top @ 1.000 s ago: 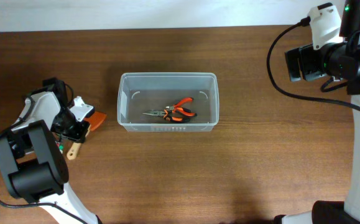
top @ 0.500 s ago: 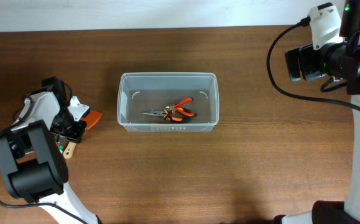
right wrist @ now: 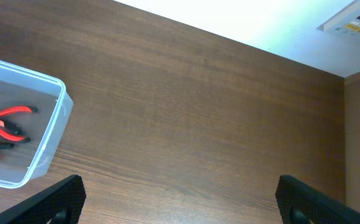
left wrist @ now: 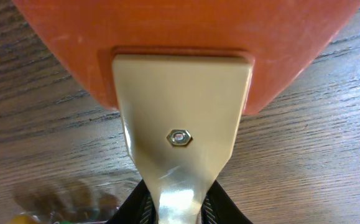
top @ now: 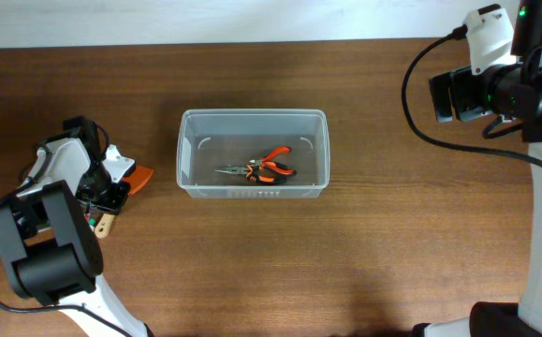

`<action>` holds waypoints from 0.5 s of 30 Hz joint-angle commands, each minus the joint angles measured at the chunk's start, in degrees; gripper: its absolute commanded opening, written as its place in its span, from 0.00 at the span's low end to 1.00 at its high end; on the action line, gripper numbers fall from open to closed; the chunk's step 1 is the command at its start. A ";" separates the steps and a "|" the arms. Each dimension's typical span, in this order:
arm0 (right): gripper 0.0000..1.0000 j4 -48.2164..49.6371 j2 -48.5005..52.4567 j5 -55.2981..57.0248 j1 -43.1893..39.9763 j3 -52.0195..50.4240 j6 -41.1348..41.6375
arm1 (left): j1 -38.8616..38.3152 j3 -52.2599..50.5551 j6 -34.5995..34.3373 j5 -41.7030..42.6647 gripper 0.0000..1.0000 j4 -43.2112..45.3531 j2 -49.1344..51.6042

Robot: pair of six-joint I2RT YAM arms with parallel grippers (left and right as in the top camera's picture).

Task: Pack container
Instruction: 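Lift the scraper and carry it into the container with left gripper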

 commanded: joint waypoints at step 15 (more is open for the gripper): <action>0.98 -0.02 0.13 0.70 -0.33 -0.13 0.55 | -5.64 21.05 -3.78 1.97 0.02 -16.98 -4.52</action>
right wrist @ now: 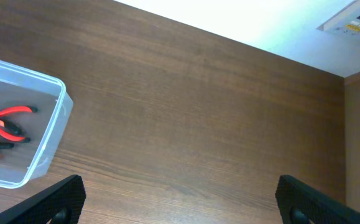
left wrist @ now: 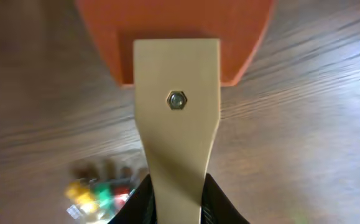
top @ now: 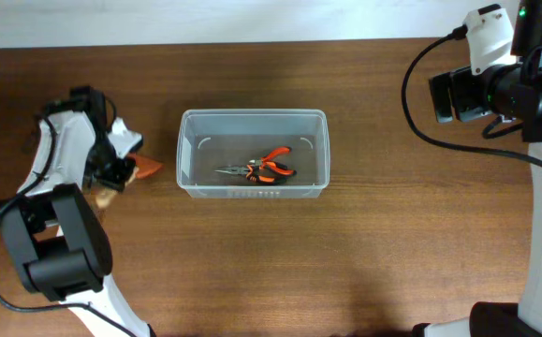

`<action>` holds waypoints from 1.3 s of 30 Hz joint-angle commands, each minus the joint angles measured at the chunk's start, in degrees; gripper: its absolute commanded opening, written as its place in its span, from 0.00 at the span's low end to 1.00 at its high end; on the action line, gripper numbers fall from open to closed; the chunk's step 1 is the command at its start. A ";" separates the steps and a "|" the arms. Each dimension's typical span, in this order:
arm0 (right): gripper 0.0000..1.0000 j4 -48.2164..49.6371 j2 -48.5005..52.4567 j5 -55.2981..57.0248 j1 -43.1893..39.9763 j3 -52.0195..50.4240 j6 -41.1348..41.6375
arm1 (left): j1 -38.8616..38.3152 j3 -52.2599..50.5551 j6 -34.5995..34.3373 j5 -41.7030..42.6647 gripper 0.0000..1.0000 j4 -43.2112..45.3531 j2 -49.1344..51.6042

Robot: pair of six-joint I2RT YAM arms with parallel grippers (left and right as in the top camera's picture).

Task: Pack container
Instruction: 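Lift the scraper and carry it into the container with left gripper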

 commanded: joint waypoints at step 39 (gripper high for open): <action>0.99 -0.04 0.13 0.66 -0.33 -0.13 0.52 | -27.91 17.97 21.68 14.69 0.02 -0.90 2.75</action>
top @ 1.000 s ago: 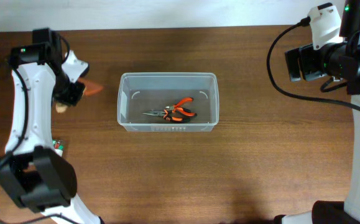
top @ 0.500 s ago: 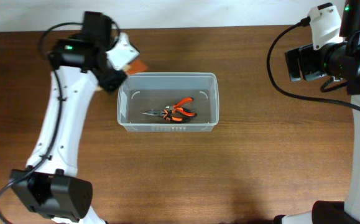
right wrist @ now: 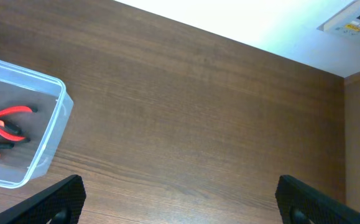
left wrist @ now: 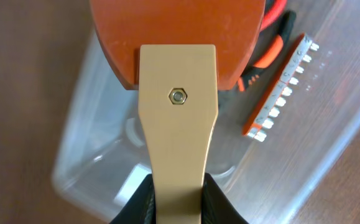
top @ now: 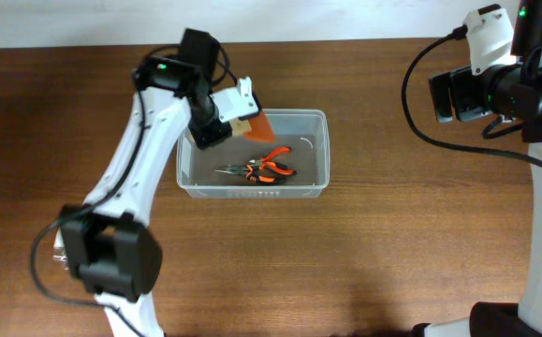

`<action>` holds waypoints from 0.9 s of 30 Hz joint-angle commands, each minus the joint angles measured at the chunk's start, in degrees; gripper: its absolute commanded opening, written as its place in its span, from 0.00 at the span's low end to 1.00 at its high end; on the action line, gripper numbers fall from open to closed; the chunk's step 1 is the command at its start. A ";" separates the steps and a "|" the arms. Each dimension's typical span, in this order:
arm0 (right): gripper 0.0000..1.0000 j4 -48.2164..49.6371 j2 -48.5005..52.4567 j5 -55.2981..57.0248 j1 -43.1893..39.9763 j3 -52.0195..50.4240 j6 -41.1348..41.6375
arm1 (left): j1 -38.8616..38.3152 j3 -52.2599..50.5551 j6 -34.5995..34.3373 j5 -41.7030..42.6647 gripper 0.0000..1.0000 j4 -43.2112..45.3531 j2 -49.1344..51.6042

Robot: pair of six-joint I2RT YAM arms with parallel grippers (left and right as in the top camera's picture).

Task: Pack container
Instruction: 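Lift the scraper and carry it into the container with left gripper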

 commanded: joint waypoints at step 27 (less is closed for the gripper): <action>0.99 -0.63 0.13 0.68 -0.33 -0.13 0.55 | -0.70 0.39 1.49 2.47 0.38 -1.79 10.58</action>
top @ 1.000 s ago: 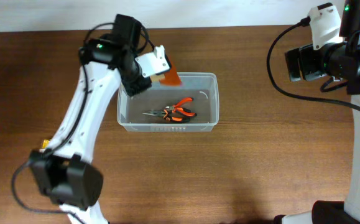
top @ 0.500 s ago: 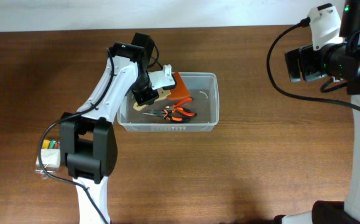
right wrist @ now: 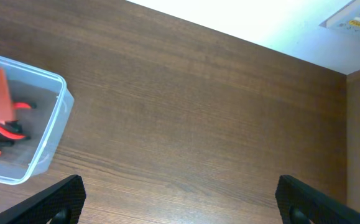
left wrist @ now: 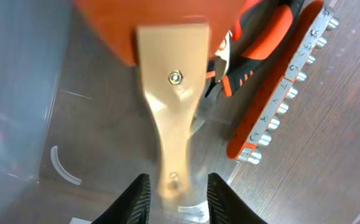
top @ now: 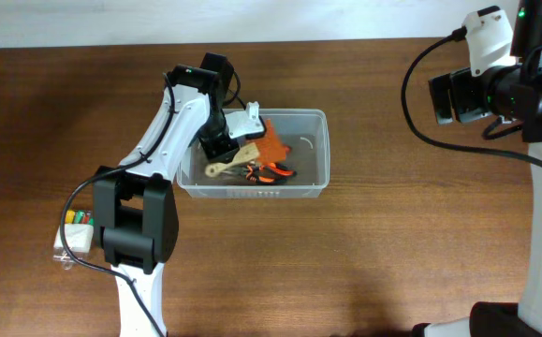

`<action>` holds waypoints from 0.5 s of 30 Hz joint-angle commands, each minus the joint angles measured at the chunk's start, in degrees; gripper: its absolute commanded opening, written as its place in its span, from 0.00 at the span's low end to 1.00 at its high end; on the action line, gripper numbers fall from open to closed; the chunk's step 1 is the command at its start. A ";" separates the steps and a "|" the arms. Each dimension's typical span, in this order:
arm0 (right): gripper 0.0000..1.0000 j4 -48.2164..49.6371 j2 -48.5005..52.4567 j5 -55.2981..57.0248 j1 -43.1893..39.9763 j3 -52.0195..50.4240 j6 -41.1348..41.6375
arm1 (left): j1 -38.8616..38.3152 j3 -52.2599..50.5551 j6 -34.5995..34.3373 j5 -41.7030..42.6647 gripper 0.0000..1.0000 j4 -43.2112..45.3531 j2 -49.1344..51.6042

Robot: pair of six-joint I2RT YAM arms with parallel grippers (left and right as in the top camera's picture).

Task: Pack container
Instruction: 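Lift the scraper and carry it into the container with left gripper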

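The clear plastic container [top: 319, 150] stands mid-table. Inside it lies a spatula with an orange blade [top: 271, 146] and a pale wooden handle [left wrist: 170, 106], resting on the red-handled pliers [left wrist: 262, 41] beside an orange bit strip [left wrist: 279, 93]. My left gripper [left wrist: 178, 190] hovers over the container's left half, open, its fingers [left wrist: 140, 198] standing off both sides of the blurred handle end. My right gripper [right wrist: 183, 202] is open over bare wood at the far right, well away from the container [right wrist: 54, 124].
A small white pack with green, red and yellow pieces [top: 74, 229] lies near the table's left front. The wall edge runs along the back. Brown tabletop stretches between the container and the right arm [top: 481, 84].
My left gripper, then shut on the spatula above the container's back left corner, has opened and dropped lower. The spatula now lies in the container on the pliers. The right arm has not moved.
My left gripper was shut on the spatula at the table's left side, next to the small coloured pack. Then it held the spatula slightly nearer the container, then above the container's rim. Now the spatula rests inside and the gripper is open.
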 commanded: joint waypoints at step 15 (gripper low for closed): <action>0.99 -0.04 0.13 0.68 -0.33 -0.13 0.55 | 0.31 8.59 -14.93 -17.33 0.99 -4.39 -12.59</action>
